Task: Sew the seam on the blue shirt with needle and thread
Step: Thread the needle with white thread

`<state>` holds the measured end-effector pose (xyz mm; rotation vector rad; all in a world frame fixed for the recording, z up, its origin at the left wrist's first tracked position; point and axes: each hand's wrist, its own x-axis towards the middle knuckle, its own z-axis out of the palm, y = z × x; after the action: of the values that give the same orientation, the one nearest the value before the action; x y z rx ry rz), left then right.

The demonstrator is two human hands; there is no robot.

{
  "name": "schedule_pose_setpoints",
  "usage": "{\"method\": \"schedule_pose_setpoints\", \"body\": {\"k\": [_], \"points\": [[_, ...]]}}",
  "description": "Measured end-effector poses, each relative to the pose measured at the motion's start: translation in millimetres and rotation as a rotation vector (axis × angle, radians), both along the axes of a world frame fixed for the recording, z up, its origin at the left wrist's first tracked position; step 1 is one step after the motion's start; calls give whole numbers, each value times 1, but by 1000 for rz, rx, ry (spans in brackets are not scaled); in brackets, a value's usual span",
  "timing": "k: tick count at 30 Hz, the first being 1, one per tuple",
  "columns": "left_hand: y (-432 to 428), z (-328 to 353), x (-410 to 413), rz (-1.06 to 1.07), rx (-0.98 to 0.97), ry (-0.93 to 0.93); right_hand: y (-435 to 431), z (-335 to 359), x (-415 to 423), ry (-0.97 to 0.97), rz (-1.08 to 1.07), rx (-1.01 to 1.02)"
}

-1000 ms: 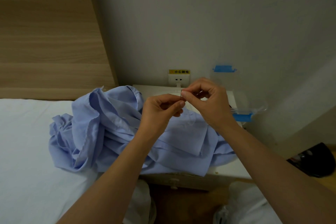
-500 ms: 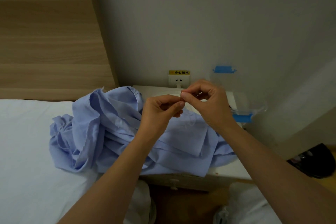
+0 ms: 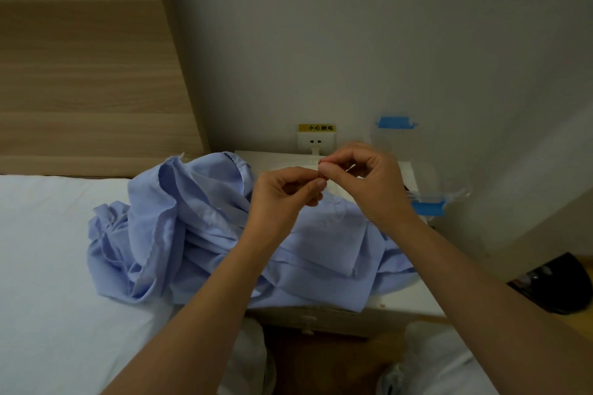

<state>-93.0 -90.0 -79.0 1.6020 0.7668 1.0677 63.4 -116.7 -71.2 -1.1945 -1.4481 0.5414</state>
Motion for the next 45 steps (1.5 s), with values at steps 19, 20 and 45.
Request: {"method": "schedule_pose_setpoints", "body": {"k": [19,20,45], "points": [[-1,2,-1,21,-13,-8,0,2,1,-14,-23,65],[-1,2,0,19,-18,-11,0,2,1,-11,-22,65],[0,0,0,2,-20,-33,1,0,2,-15,-18,82]]}}
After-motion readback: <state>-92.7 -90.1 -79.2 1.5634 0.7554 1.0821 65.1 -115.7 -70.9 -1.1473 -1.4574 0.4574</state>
